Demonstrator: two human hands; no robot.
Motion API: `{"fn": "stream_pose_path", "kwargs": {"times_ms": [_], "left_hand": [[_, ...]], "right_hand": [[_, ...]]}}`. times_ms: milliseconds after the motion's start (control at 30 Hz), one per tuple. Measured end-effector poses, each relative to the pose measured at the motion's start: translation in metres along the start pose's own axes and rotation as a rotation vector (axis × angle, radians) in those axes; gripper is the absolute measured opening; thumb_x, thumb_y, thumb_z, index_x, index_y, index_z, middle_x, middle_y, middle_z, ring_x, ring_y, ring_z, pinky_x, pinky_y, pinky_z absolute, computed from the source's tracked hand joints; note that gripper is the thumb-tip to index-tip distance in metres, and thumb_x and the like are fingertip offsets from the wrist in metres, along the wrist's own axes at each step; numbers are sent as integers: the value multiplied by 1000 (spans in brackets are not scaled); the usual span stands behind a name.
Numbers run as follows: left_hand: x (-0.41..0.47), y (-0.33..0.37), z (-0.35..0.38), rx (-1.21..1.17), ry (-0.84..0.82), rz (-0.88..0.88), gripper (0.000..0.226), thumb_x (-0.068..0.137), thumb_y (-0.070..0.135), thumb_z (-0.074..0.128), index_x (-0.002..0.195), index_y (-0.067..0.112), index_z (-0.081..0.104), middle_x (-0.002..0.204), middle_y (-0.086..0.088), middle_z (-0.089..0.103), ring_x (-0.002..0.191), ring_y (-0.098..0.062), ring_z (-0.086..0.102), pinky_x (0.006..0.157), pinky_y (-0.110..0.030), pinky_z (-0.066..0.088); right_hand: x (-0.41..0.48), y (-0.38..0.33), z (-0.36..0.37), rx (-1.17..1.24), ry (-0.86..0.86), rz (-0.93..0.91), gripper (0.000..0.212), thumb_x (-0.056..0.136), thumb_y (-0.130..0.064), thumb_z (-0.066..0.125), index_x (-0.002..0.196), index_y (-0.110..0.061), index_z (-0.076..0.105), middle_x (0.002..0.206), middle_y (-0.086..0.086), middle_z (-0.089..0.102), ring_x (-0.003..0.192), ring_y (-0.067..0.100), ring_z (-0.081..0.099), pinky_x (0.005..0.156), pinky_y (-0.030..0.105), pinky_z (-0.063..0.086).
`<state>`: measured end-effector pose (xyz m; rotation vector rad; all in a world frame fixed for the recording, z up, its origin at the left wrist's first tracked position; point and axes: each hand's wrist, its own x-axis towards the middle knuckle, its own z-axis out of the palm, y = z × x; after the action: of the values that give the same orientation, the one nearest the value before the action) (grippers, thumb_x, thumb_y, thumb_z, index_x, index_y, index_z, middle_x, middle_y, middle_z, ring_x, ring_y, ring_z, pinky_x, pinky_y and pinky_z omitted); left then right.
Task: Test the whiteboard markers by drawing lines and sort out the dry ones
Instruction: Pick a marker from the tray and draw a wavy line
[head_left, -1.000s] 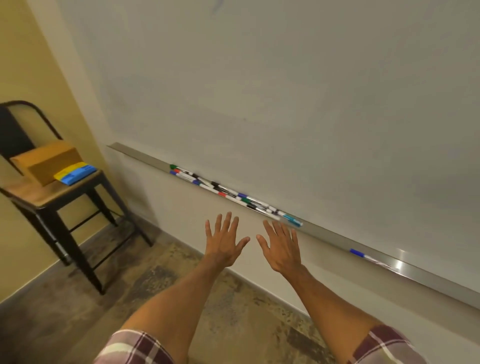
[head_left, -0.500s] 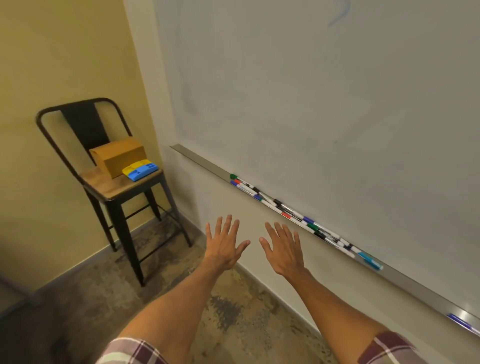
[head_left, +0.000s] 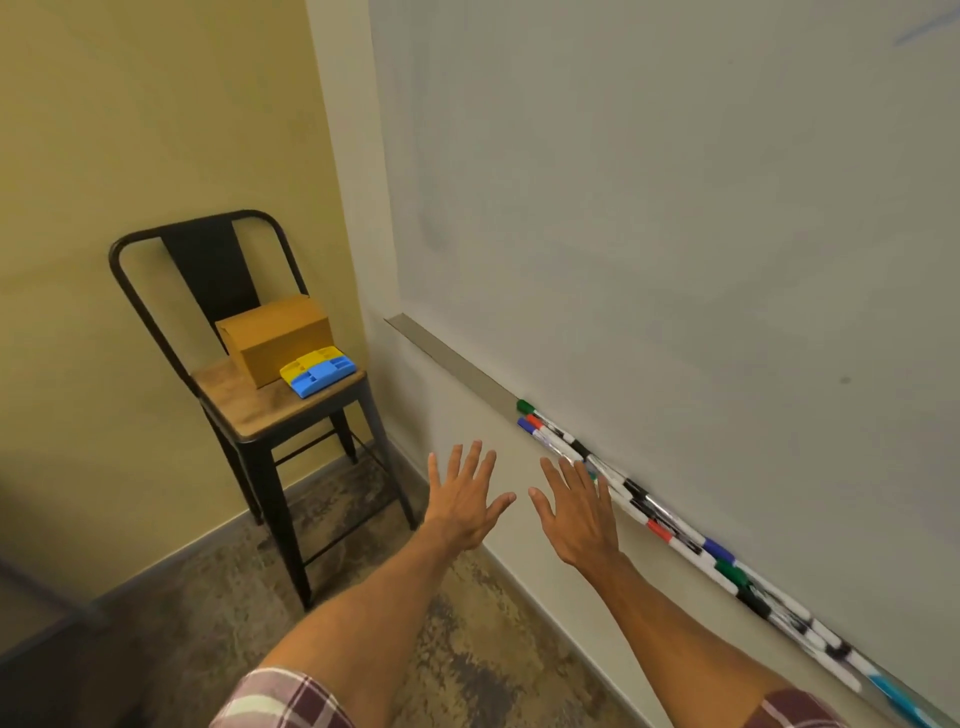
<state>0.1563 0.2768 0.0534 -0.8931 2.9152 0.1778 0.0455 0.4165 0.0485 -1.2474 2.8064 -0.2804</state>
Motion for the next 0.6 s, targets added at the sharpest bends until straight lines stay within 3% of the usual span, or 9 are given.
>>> {"fn": "stream_pose_path", "kwargs": {"times_ms": [67,133,200,333,433,600], "left_hand": [[26,-6,-3,-2,-10,1,79,90,72,4,156,29,-5,162,-1,-17,149,-28,-16,107,-55,-23],[52,-10,-5,-6,-19,3,85,84,74,-2,156,29,-6,162,-1,-17,149,-28,-17,109,-56,-21],[72,-14,-6,4,-31,7,89,79,75,-7,155,29,-7,162,0,-18,148,-29,-17,110,-57,-19],[107,-22,-5,26,-57,20,79,90,71,5,156,29,-7,162,0,-18,148,-29,-18,112,-58,-18],[133,-26,-4,26,-60,42,78,93,71,9,156,29,-7,162,0,-17,148,-29,-18,112,-58,-18],[175,-32,-4,11,-89,120,76,94,69,11,156,28,-4,163,-1,-15,149,-29,-15,113,-57,-17]], "right_hand": [[26,0,3,8,6,4,99,72,-72,-26,150,-29,15,158,0,17,146,21,9,118,46,3],[53,0,6,21,-15,16,75,88,-66,-4,151,-29,13,158,-1,16,146,19,7,118,45,3],[74,0,9,23,-39,29,66,93,-61,11,151,-29,12,158,-1,15,146,19,8,119,45,6],[104,1,15,11,-28,43,80,85,-68,-8,151,-29,15,156,0,22,145,21,17,118,43,15],[123,0,15,18,-43,62,64,93,-58,16,150,-29,16,156,1,24,144,22,18,116,42,15],[152,1,25,53,-69,105,59,97,-52,27,151,-29,17,157,2,20,145,23,15,116,42,14]]}}
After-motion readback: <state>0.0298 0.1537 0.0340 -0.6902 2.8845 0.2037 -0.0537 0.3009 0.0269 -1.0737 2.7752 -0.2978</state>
